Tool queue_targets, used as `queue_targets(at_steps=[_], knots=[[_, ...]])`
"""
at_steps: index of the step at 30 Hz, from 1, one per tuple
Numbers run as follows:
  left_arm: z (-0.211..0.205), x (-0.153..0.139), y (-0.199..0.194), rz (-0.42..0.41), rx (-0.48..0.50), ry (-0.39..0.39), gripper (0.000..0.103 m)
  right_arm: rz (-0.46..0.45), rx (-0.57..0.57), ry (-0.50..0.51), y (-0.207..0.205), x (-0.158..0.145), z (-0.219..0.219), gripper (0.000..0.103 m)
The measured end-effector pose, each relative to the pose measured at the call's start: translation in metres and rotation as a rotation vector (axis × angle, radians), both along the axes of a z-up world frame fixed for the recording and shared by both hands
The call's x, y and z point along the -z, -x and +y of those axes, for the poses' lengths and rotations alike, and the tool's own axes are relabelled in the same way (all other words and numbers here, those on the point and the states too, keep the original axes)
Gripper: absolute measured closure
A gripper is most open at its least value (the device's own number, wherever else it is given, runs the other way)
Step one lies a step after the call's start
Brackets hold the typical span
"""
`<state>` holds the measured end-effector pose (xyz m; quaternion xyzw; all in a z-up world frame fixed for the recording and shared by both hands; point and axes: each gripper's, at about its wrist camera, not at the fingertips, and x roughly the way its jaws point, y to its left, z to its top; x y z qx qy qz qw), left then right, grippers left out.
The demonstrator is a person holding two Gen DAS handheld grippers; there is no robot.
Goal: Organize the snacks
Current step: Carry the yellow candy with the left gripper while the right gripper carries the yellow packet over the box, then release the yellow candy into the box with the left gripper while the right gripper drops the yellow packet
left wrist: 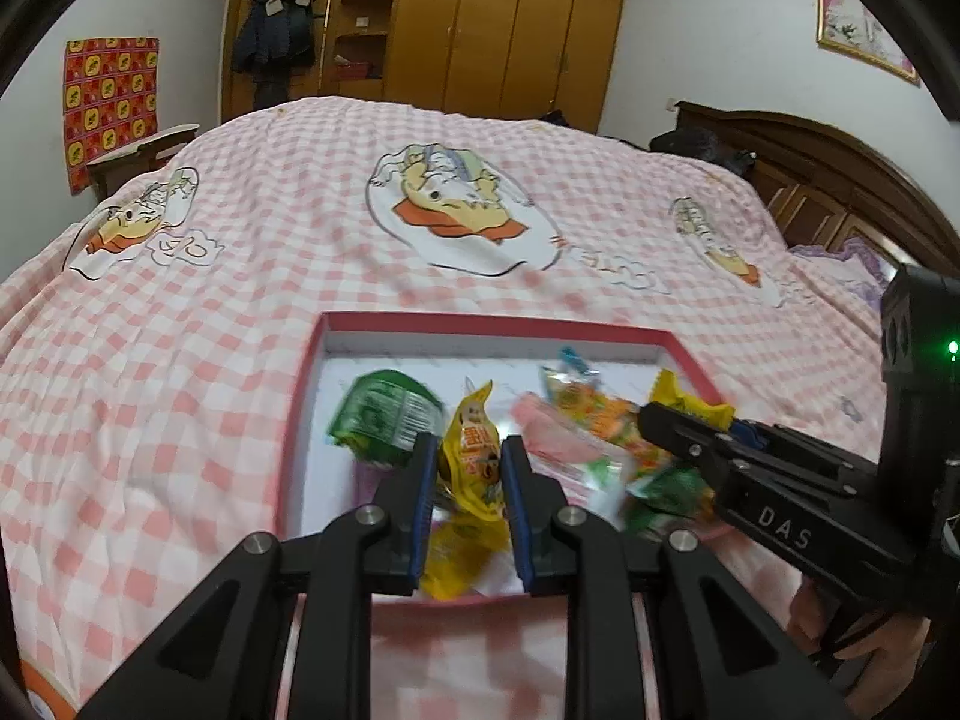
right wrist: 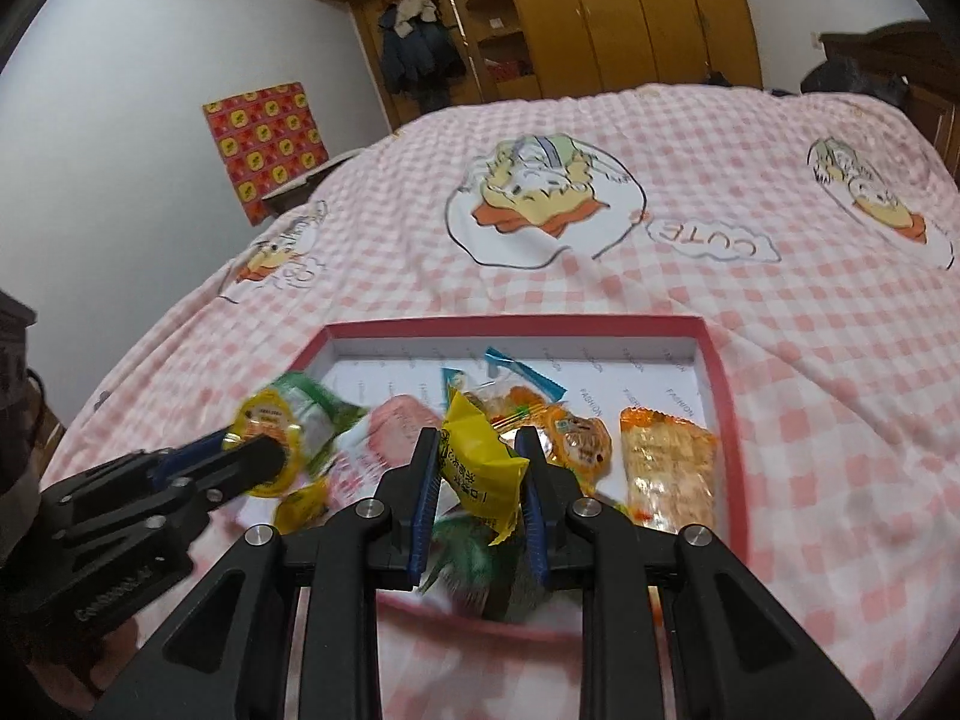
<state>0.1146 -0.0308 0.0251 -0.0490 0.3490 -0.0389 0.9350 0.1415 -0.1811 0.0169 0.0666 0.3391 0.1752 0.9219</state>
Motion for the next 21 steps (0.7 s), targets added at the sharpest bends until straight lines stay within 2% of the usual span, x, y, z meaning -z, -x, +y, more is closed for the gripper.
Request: queue_targets(at_steps=[5, 10, 18, 21], knots=[[0.009, 0.015, -0.009, 0.010, -0.026, 0.023, 0.081, -0.002, 0.047, 0.015, -0.012, 0.016, 0.003, 0.077], [0.008, 0.021, -0.010, -0.010, -0.030, -0.032, 0.081, -0.068, 0.066, 0.061, -0.005, 0.019, 0.011, 0.077], [0.007, 0.026, -0.008, -0.034, -0.013, -0.033, 0.081, -0.085, 0.044, -0.003, -0.003, 0.020, 0.001, 0.077], [0.005, 0.027, -0.006, -0.040, -0.015, -0.047, 0.074, -0.085, 0.030, 0.018, 0.004, 0.017, 0.006, 0.077]])
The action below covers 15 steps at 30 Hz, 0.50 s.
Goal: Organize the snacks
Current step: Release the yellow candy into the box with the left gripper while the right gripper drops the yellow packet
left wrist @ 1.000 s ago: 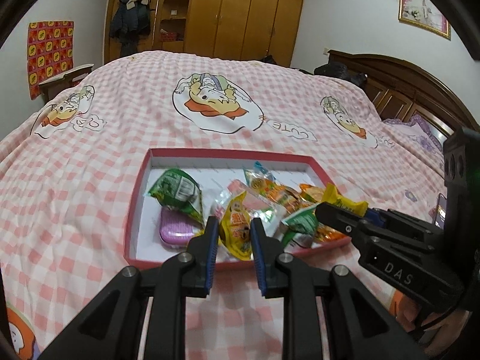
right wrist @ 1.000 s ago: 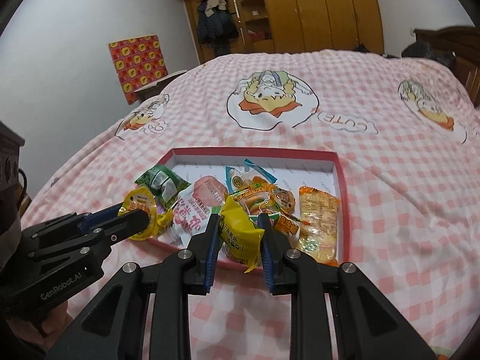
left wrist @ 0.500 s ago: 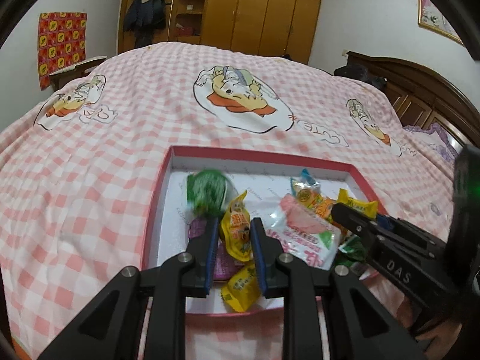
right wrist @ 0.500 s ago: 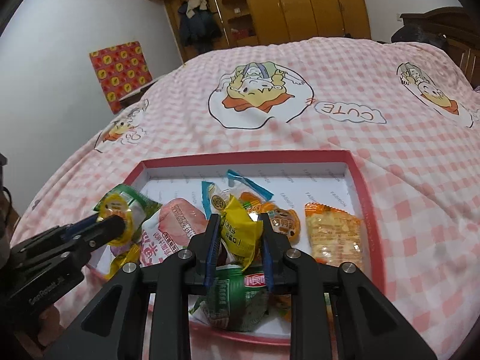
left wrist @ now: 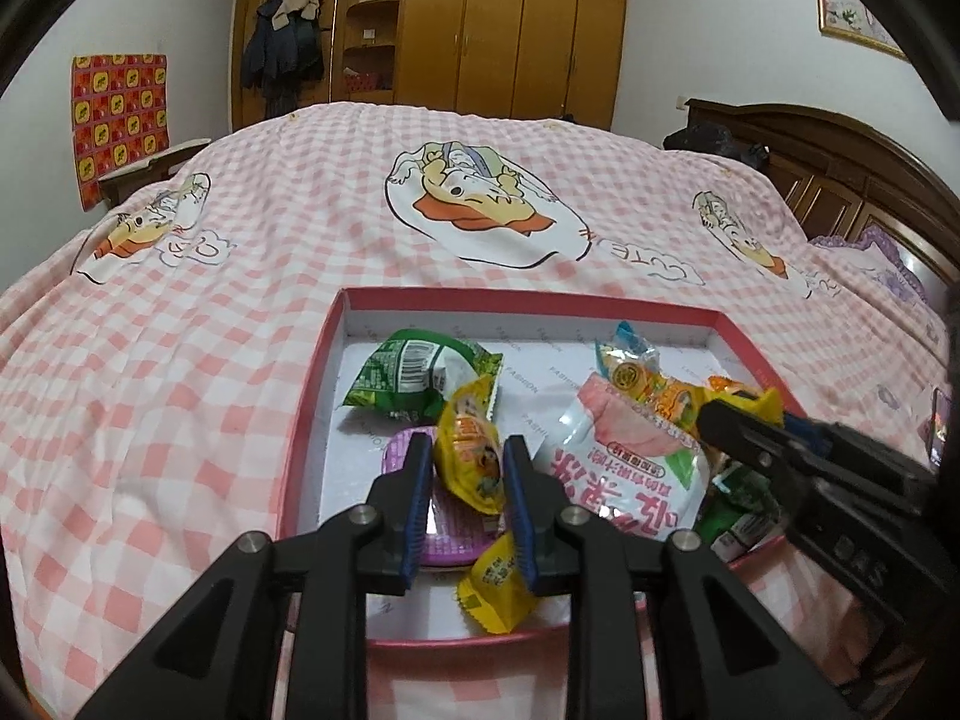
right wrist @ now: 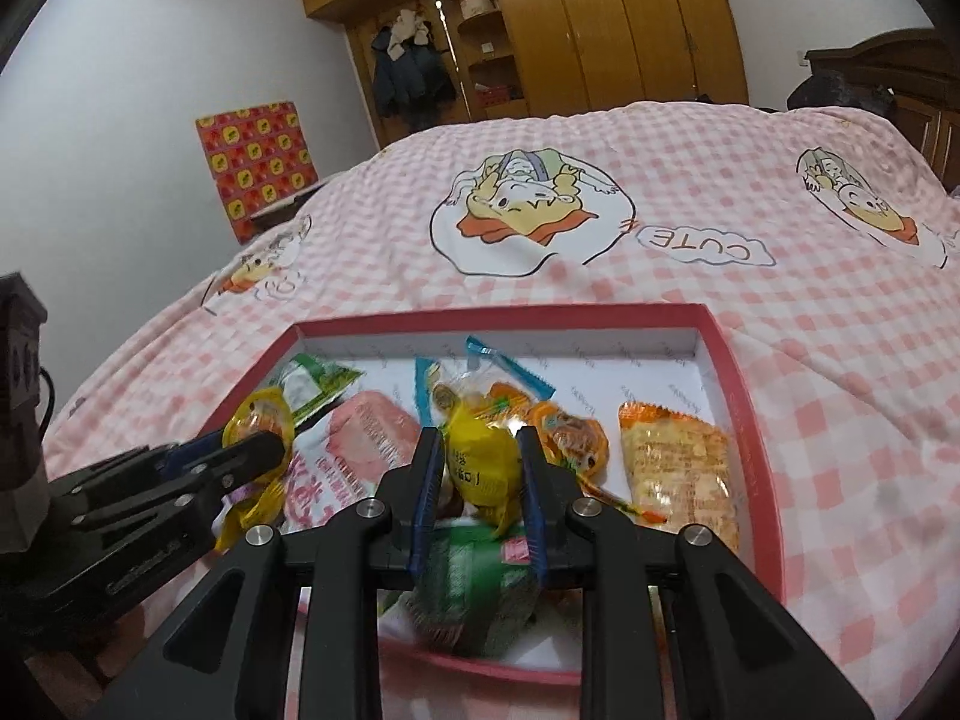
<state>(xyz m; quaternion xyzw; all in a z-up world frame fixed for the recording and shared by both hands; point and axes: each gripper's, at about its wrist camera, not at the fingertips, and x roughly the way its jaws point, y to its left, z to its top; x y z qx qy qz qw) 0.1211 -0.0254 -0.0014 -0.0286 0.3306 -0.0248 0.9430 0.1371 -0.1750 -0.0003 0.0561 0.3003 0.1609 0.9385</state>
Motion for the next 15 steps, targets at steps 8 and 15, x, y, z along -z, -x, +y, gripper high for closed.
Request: queue_targets(at_steps=[8, 15], knots=[[-0.006, -0.005, 0.009, -0.030, -0.003, -0.047, 0.043, -0.065, -0.014, 0.107, 0.015, -0.001, 0.020, 0.059], [0.002, -0.004, 0.011, -0.021, -0.050, -0.041, 0.029, -0.053, 0.006, 0.101, 0.013, 0.002, 0.017, 0.036]])
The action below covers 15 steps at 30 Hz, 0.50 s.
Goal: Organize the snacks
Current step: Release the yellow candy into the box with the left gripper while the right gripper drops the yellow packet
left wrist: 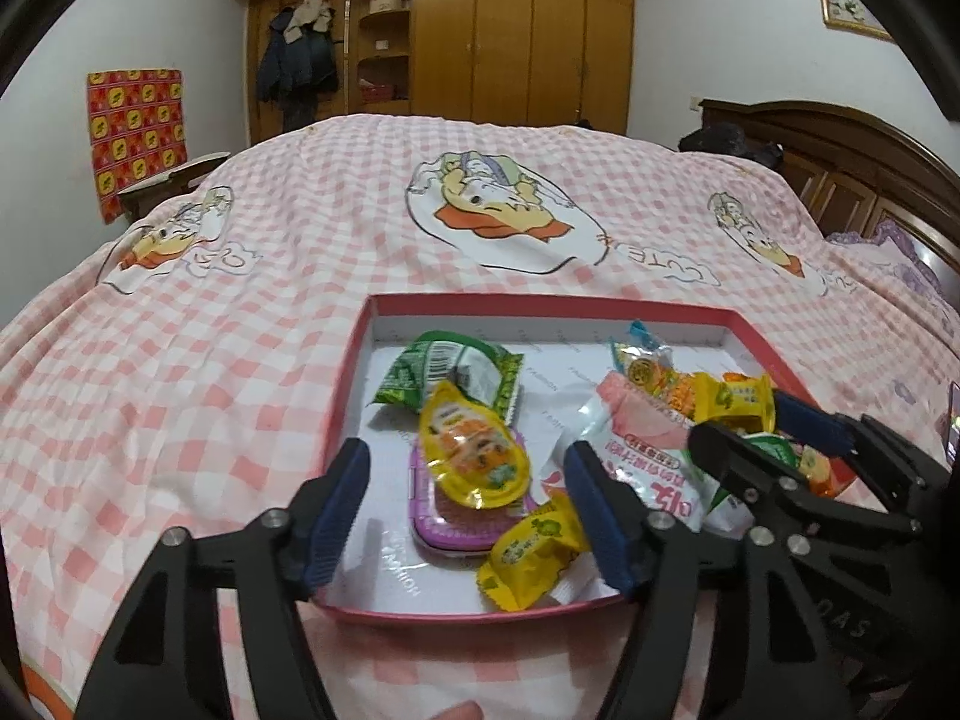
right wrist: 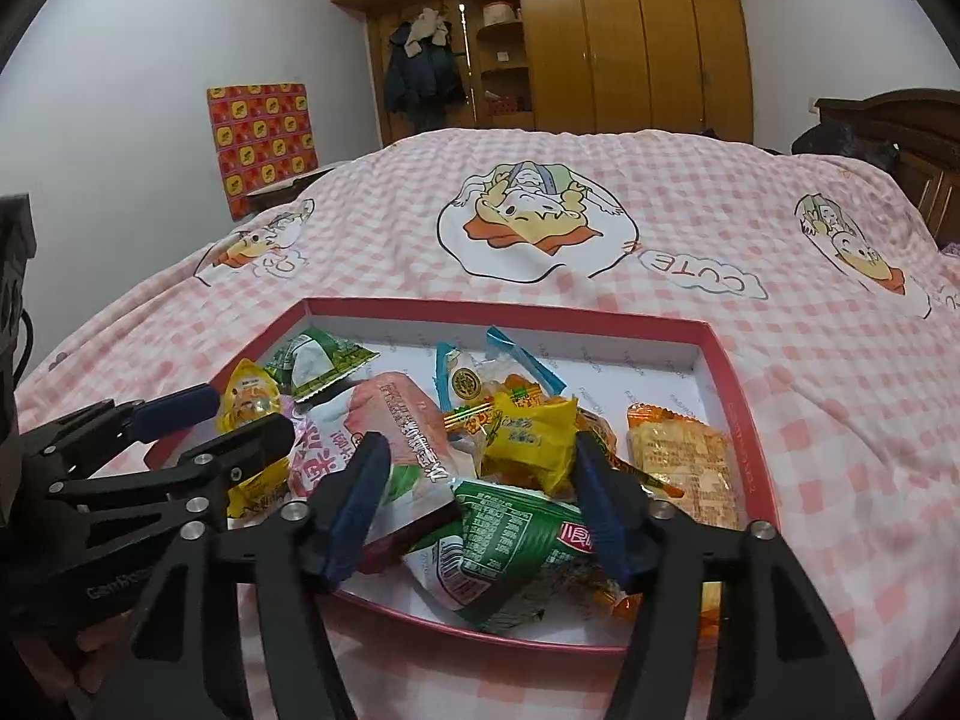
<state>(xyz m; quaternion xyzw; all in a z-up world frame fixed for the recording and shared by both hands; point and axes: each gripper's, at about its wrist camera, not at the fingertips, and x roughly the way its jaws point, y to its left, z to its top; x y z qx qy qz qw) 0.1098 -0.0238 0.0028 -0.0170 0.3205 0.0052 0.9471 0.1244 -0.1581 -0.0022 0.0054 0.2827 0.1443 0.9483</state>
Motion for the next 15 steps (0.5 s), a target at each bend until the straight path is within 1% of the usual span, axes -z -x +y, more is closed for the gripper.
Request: queue_targets(at_steps=[1, 2, 3, 6, 7, 9, 10, 11, 13, 15], knots=[[0.001, 0.000, 0.002, -0.006, -0.006, -0.001, 0.027, -0.009, 0.008, 0.000, 0.002, -0.001, -0.001, 0.033], [0.002, -0.001, 0.005, -0.013, -0.009, -0.003, 0.024, -0.020, 0.016, 0.001, 0.004, -0.002, -0.002, 0.029], [0.002, -0.001, 0.008, -0.018, -0.005, -0.002, 0.024, -0.034, 0.022, 0.001, 0.006, -0.003, -0.002, 0.025], [0.003, 0.000, 0.015, -0.031, 0.007, 0.010, 0.021, -0.075, 0.035, -0.015, 0.015, -0.006, -0.006, 0.019], [0.003, 0.000, 0.018, -0.039, 0.010, 0.011, 0.019, -0.086, 0.035, -0.027, 0.018, -0.006, -0.008, 0.019], [0.002, -0.002, 0.026, -0.055, -0.002, -0.005, 0.012, -0.094, 0.034, -0.055, 0.023, -0.007, -0.013, 0.018], [0.002, -0.003, 0.033, -0.071, -0.015, -0.016, 0.008, -0.089, 0.036, -0.071, 0.026, -0.007, -0.015, 0.017], [0.003, -0.004, 0.039, -0.090, -0.018, -0.018, 0.005, -0.075, 0.038, -0.088, 0.030, -0.006, -0.017, 0.017], [0.004, -0.004, 0.049, -0.101, -0.023, -0.019, 0.005, -0.049, 0.029, -0.126, 0.041, -0.002, -0.019, 0.016], [0.006, -0.003, 0.057, -0.099, -0.012, -0.006, 0.005, -0.029, 0.025, -0.115, 0.054, 0.003, -0.017, 0.016]])
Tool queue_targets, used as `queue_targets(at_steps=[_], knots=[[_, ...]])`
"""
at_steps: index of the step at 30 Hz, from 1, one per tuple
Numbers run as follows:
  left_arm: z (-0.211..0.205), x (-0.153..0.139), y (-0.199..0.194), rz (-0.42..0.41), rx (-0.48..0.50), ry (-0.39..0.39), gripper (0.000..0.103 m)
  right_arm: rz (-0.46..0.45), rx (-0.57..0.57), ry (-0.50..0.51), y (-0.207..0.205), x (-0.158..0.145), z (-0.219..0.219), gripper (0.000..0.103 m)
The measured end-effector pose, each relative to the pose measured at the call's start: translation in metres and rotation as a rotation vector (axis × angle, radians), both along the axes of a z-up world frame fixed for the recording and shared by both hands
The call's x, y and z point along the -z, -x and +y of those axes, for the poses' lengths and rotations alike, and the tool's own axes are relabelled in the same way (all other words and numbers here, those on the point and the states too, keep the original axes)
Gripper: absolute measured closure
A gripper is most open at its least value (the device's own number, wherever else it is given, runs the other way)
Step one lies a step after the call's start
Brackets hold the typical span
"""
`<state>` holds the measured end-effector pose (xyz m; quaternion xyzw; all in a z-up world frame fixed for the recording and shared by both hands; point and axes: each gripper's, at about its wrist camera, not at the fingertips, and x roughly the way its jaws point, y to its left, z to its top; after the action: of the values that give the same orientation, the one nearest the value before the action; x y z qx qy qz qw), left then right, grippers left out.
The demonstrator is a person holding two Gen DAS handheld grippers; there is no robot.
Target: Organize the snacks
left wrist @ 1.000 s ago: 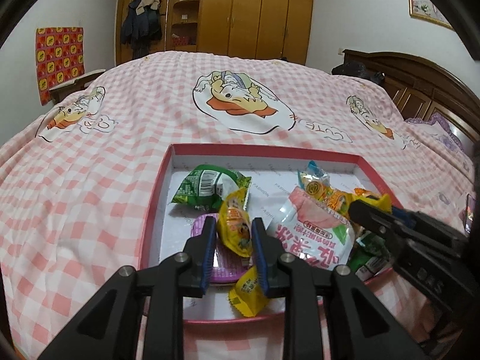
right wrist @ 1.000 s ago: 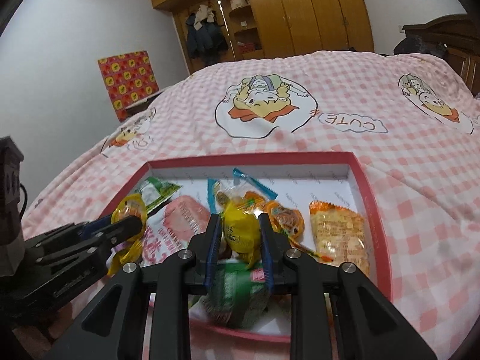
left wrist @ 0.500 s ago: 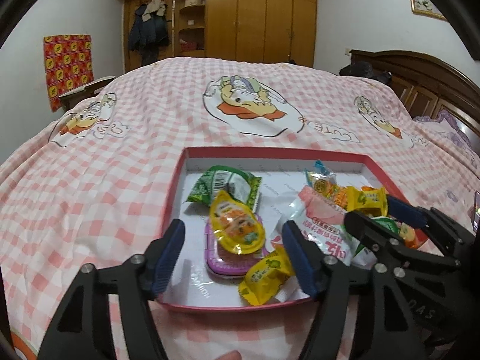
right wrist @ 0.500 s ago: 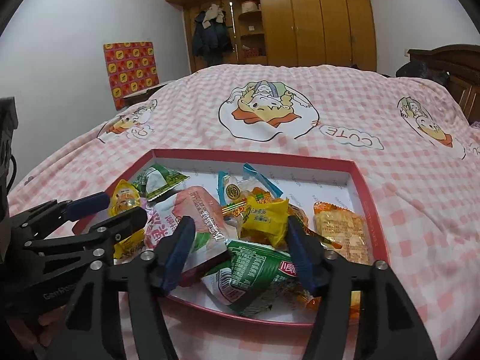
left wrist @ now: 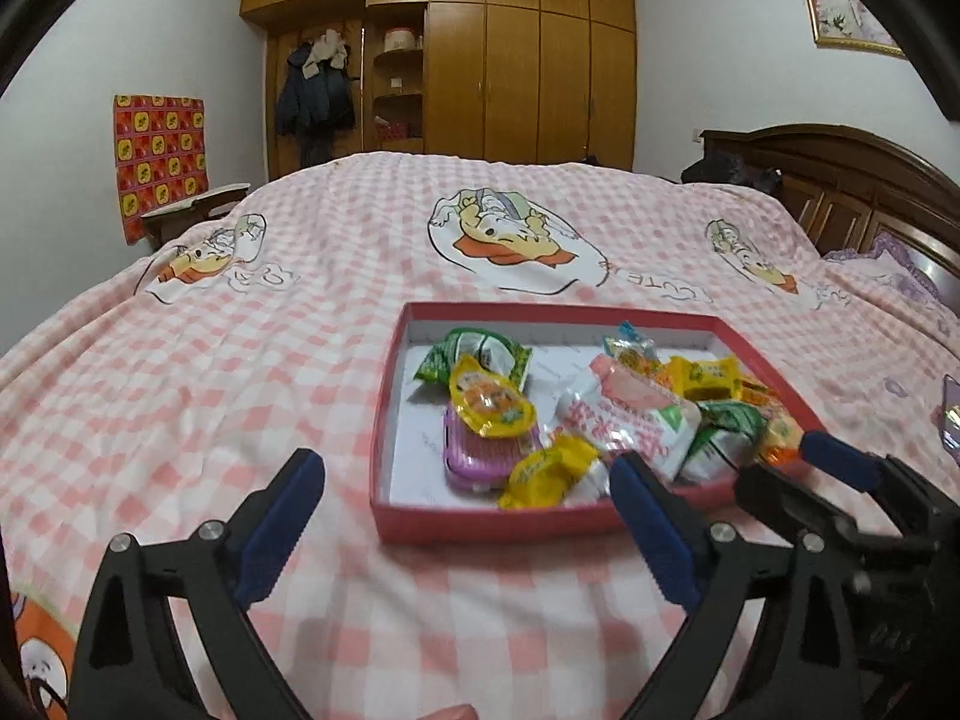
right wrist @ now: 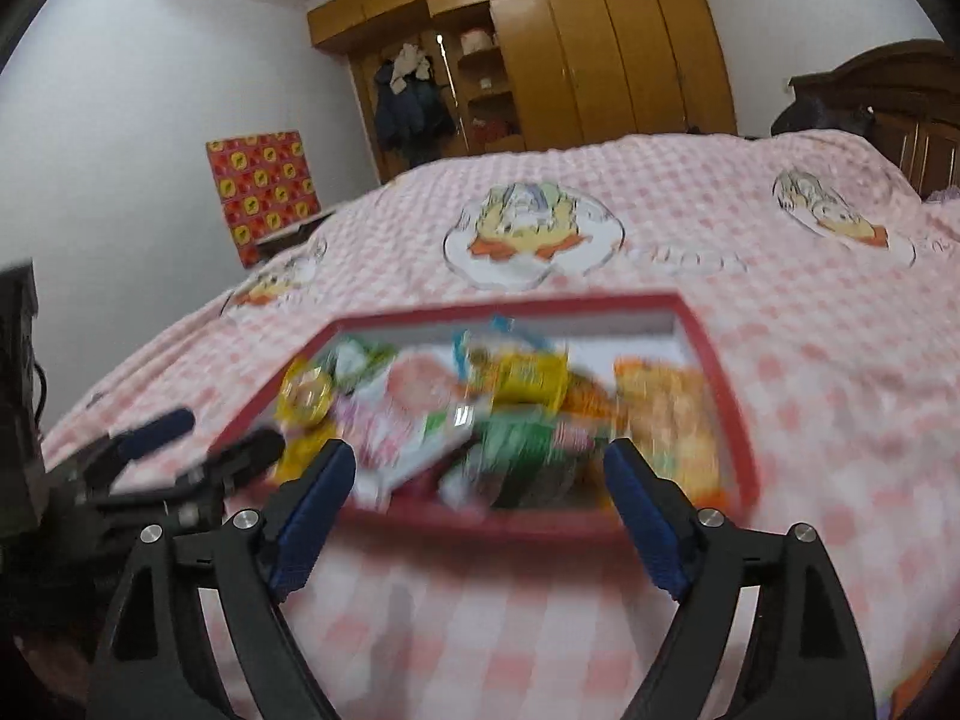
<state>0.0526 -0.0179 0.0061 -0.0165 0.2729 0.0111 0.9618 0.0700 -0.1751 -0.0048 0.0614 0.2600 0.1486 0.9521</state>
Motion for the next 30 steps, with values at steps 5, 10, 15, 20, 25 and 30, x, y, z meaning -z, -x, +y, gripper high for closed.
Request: queue_targets(at_steps=[5, 10, 15, 20, 25, 30], knots=[[0.000, 0.004, 0.011, 0.015, 0.020, 0.016, 0.004, -0.104, 0.000, 0.069, 0.037, -0.006, 0.008, 0.013], [-0.004, 0.006, 0.016, 0.006, -0.004, -0.014, 0.003, -0.103, -0.019, 0.098, 0.037, -0.004, 0.015, 0.013], [0.000, 0.006, 0.020, -0.006, -0.011, 0.010, 0.002, -0.122, -0.020, 0.096, 0.040, -0.006, 0.015, 0.013], [0.001, 0.006, 0.020, -0.006, -0.012, 0.011, 0.002, -0.117, -0.020, 0.096, 0.039, -0.006, 0.016, 0.013], [0.002, 0.006, 0.020, -0.006, -0.008, 0.011, 0.002, -0.116, -0.019, 0.094, 0.039, -0.006, 0.016, 0.012], [0.001, 0.006, 0.020, -0.005, -0.010, 0.010, 0.002, -0.117, -0.020, 0.095, 0.039, -0.006, 0.015, 0.012]])
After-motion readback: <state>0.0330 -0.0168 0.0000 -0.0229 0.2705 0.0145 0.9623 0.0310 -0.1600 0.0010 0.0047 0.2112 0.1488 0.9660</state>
